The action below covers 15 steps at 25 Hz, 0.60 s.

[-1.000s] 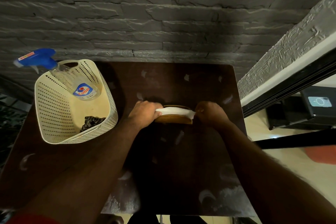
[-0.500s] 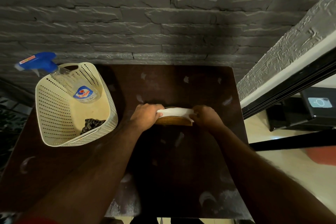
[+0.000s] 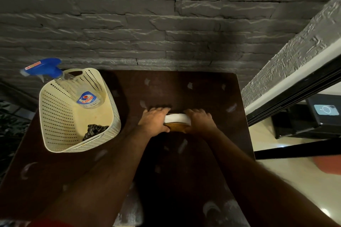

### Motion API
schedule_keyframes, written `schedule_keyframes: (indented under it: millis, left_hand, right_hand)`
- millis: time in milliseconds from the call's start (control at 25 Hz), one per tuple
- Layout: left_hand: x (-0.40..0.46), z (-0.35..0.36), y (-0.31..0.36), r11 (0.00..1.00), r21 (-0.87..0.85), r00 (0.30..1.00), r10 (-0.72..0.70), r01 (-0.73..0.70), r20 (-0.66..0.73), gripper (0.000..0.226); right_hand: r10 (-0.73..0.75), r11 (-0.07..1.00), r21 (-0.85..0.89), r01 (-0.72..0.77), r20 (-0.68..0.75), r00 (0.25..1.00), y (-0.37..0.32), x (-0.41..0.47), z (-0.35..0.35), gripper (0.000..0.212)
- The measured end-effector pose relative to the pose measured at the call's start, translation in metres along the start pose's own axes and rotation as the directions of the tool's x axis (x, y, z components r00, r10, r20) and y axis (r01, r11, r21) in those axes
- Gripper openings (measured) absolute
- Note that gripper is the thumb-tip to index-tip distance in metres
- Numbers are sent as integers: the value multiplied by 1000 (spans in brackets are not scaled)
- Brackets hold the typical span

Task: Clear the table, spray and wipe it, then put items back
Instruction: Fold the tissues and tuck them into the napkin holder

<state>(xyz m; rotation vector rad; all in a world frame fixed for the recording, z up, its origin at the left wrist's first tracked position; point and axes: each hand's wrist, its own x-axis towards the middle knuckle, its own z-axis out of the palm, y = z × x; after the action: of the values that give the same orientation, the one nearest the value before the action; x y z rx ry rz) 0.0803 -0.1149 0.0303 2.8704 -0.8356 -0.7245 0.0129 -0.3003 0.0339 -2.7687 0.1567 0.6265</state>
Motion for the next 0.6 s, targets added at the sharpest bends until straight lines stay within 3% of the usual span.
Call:
schedule_keyframes:
  millis: [80,160,600]
  left_hand:
    - [-1,7,6,999,32,999,-9,10,-52,57]
    - [-6,8,7,999,33,995,-32,35,-90,48]
    - [-83,-17,-6,982,-48,943,-190,184,-274,49]
  right_hand:
    - [17,1000,0,-17,-25,1000,-5,-2,5,54]
    - [7,1000,-1,-7,-63,998,-7,-5,3,48]
    - [-219,974,-90,206,-170,961,-49,-33,-26,49]
